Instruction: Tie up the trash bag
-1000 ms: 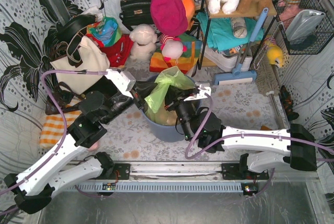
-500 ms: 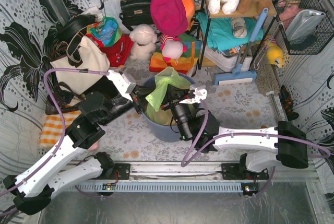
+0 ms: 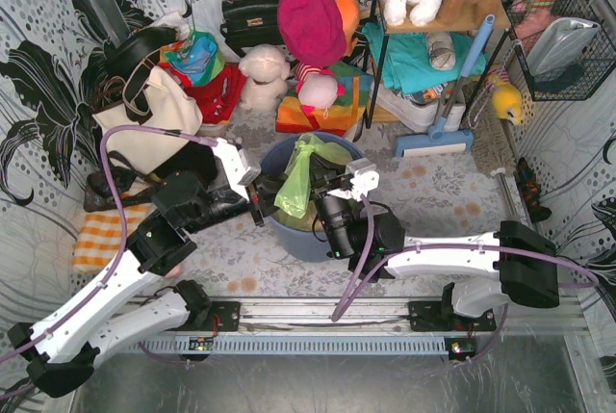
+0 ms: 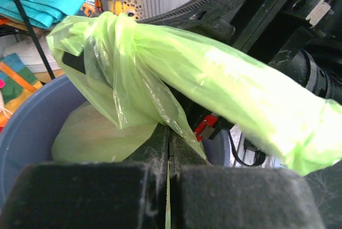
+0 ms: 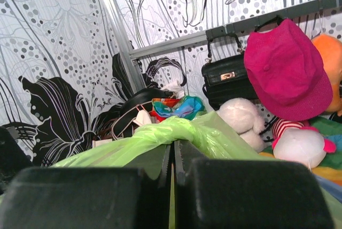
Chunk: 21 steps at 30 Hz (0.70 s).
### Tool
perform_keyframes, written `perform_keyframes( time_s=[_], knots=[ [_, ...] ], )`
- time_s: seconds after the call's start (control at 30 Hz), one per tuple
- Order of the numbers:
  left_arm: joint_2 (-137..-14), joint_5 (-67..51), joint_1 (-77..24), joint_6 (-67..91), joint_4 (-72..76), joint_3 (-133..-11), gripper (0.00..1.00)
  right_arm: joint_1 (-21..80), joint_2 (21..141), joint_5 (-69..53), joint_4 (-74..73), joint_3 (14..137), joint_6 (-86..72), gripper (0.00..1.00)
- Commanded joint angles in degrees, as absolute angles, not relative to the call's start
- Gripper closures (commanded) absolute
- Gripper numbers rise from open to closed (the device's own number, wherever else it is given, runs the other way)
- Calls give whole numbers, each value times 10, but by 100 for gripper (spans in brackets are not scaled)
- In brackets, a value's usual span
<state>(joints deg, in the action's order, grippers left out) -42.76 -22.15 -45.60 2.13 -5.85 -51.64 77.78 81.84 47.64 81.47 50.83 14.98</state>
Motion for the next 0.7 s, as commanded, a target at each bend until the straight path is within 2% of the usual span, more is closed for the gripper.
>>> perform_keyframes(
  time_s=[0.0,0.23,0.37,0.43,0.53,0.67],
  knots=[
    [-428,-293,-459,24,-44,-517,100,780,827,431,847,520,190,100],
    [-435,-305,-459,20,-53,-516,100,780,830,346,867,494,232,100],
    [-431,-267,-459,20,-65,-517,98,780,841,273,930,458,266,100],
    [-425,-237,-459,20,-75,-520,89,780,850,246,971,440,285,100],
    [-405,-187,-459,22,-81,-520,69,780,850,210,969,429,295,100],
    [-370,-107,-459,28,-88,-522,54,780,847,186,954,425,302,100]
  ],
)
